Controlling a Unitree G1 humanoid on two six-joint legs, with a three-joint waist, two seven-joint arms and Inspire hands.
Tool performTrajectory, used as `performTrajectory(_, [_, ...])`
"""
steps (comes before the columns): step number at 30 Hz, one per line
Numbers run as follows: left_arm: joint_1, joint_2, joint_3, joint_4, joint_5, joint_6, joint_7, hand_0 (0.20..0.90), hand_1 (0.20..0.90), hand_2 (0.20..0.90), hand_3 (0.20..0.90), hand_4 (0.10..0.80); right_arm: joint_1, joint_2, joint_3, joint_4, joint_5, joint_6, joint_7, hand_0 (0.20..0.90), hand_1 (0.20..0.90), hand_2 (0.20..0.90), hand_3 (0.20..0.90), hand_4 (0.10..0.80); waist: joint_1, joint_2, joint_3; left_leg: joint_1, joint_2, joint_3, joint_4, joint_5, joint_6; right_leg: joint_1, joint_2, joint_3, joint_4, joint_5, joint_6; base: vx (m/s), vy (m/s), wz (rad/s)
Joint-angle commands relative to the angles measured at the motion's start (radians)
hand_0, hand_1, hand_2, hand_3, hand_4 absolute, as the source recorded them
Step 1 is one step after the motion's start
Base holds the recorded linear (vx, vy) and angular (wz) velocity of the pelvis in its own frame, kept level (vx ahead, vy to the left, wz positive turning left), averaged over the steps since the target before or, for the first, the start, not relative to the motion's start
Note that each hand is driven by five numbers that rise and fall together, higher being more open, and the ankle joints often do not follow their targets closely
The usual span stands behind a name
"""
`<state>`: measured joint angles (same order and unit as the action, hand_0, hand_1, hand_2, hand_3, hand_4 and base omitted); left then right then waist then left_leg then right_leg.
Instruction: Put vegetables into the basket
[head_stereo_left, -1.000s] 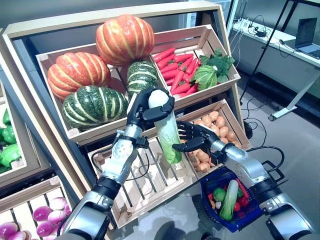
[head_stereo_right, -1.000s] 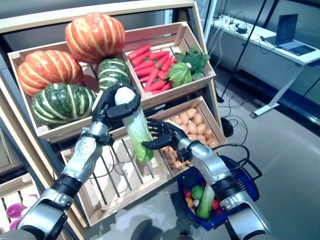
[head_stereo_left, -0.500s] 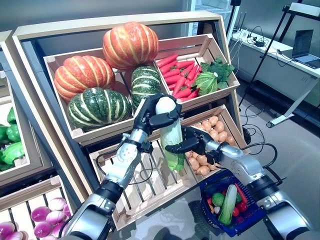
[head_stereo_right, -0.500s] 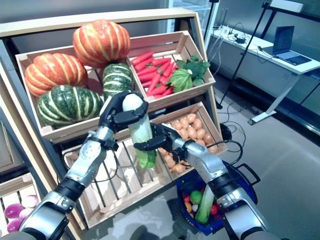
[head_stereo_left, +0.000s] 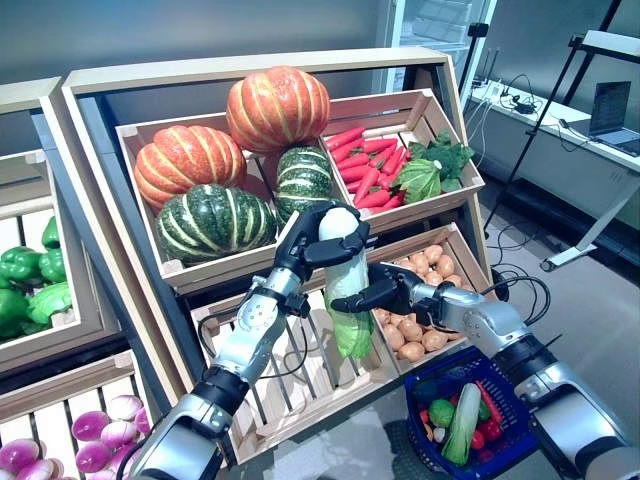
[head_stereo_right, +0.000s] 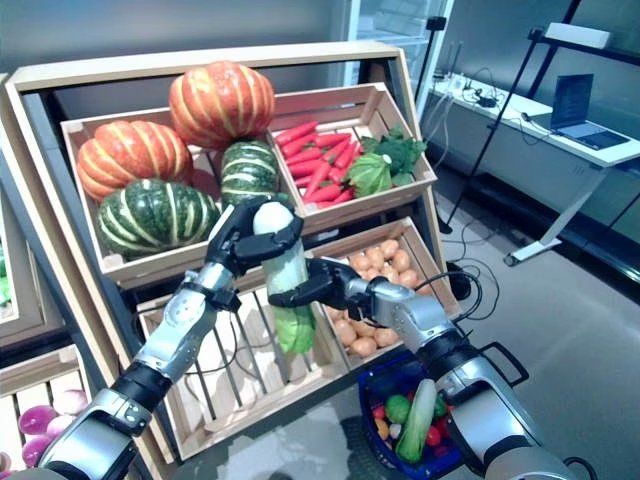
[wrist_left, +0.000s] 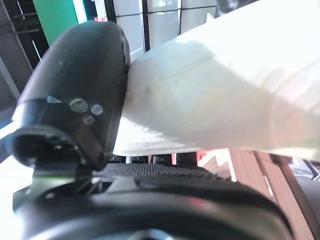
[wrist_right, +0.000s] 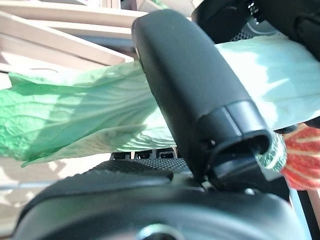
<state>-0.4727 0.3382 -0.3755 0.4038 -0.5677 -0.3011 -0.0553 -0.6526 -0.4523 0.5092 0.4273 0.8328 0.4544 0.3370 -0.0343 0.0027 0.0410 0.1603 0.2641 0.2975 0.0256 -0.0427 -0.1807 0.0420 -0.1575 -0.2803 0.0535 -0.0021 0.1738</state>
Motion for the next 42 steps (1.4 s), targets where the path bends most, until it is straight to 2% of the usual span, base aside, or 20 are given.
performTrajectory(1, [-0.094,-0.069,-0.055,-0.116,-0.081,-0.091,-0.051,0.300,0.300,0.300,0.300,0.400,-0.196,0.141,-0.091,0.056,0.178,-0.099,0.003,0.300,0.300,0.300,0.300,0.400,-0.001,-0.040,-0.059,-0.050,-0.150,-0.020,-0.039,0.034,0.104,0.048,0.057,0.052,-0.021,-0.029,-0.066,0.022,0.021,0.04])
performTrajectory(4, [-0.086,-0.062,-0.057,-0.127,-0.077,-0.086,-0.042,0.300,0.300,0.300,0.300,0.400,-0.182,0.136,-0.109,0.057,0.164,-0.121,-0.031,0.300,0.300,0.300,0.300,0.400,-0.004,-0.037,-0.060,-0.050,-0.151,-0.020,-0.049,0.038,0.104,0.046,0.056,0.055,-0.029,-0.024,-0.063,0.000,0.000,0.00])
performTrajectory(14, [-0.068,-0.023,-0.028,-0.142,-0.053,-0.074,-0.035,0.300,0.300,0.300,0.300,0.400,-0.119,0.069,-0.144,0.039,0.113,-0.167,-0.037,0.300,0.300,0.300,0.300,0.400,-0.029,-0.030,-0.055,-0.044,-0.146,-0.003,-0.070,0.051,0.099,0.041,0.055,0.072,-0.047,-0.005,-0.056,-0.025,0.008,-0.04])
performTrajectory(15, [-0.066,-0.022,-0.028,-0.143,-0.051,-0.072,-0.034,0.382,0.382,0.382,0.382,0.455,-0.117,0.067,-0.146,0.038,0.112,-0.170,-0.040,0.300,0.300,0.300,0.300,0.400,-0.030,-0.030,-0.056,-0.044,-0.146,-0.003,-0.071,0.051,0.099,0.040,0.055,0.072,-0.047,-0.005,-0.055,-0.029,0.003,-0.10])
performTrajectory(16, [-0.061,-0.011,-0.020,-0.146,-0.050,-0.065,-0.033,0.592,0.592,0.592,0.592,0.595,-0.104,0.055,-0.158,0.028,0.106,-0.172,-0.040,0.300,0.300,0.300,0.300,0.400,-0.034,-0.029,-0.055,-0.044,-0.145,0.000,-0.073,0.053,0.099,0.038,0.056,0.075,-0.048,-0.003,-0.055,-0.036,0.002,-0.08])
performTrajectory(17, [-0.057,-0.004,-0.014,-0.145,-0.048,-0.063,-0.035,0.900,0.900,0.900,0.900,0.800,-0.093,0.045,-0.166,0.020,0.103,-0.172,-0.044,0.300,0.300,0.300,0.300,0.400,-0.037,-0.028,-0.053,-0.043,-0.144,0.003,-0.075,0.054,0.098,0.038,0.056,0.078,-0.050,-0.002,-0.054,-0.065,0.004,-0.05])
performTrajectory(23, [-0.033,0.052,0.029,-0.146,-0.034,-0.042,-0.033,0.900,0.900,0.900,0.900,0.800,-0.006,-0.031,-0.227,-0.002,0.053,-0.206,-0.040,0.300,0.300,0.300,0.300,0.400,-0.057,-0.025,-0.047,-0.042,-0.136,0.019,-0.091,0.065,0.096,0.031,0.059,0.088,-0.060,0.007,-0.050,-0.059,0.001,-0.09])
performTrajectory(27, [-0.004,0.103,0.085,-0.119,-0.024,-0.023,-0.037,0.900,0.900,0.900,0.900,0.800,0.070,-0.089,-0.292,-0.007,0.030,-0.261,-0.042,0.300,0.300,0.300,0.300,0.400,-0.070,-0.023,-0.045,-0.043,-0.129,0.025,-0.099,0.071,0.093,0.028,0.063,0.096,-0.066,0.013,-0.046,-0.035,-0.008,-0.06])
performTrajectory(35, [0.102,0.219,0.269,-0.074,-0.018,-0.015,-0.054,0.900,0.900,0.900,0.900,0.800,0.339,-0.187,-0.519,-0.002,-0.030,-0.376,-0.075,0.300,0.300,0.300,0.300,0.400,-0.100,-0.016,-0.030,-0.049,-0.118,0.045,-0.100,0.078,0.089,0.016,0.066,0.107,-0.072,0.023,-0.038,-0.014,-0.015,-0.12])
performTrajectory(42, [0.172,0.236,0.367,-0.014,0.061,-0.025,-0.039,0.900,0.900,0.900,0.900,0.800,0.467,-0.216,-0.676,0.057,-0.062,-0.391,-0.132,0.300,0.300,0.300,0.300,0.400,-0.112,-0.010,-0.022,-0.045,-0.117,0.060,-0.100,0.074,0.087,0.019,0.067,0.113,-0.081,0.025,-0.032,0.016,-0.034,-0.07])
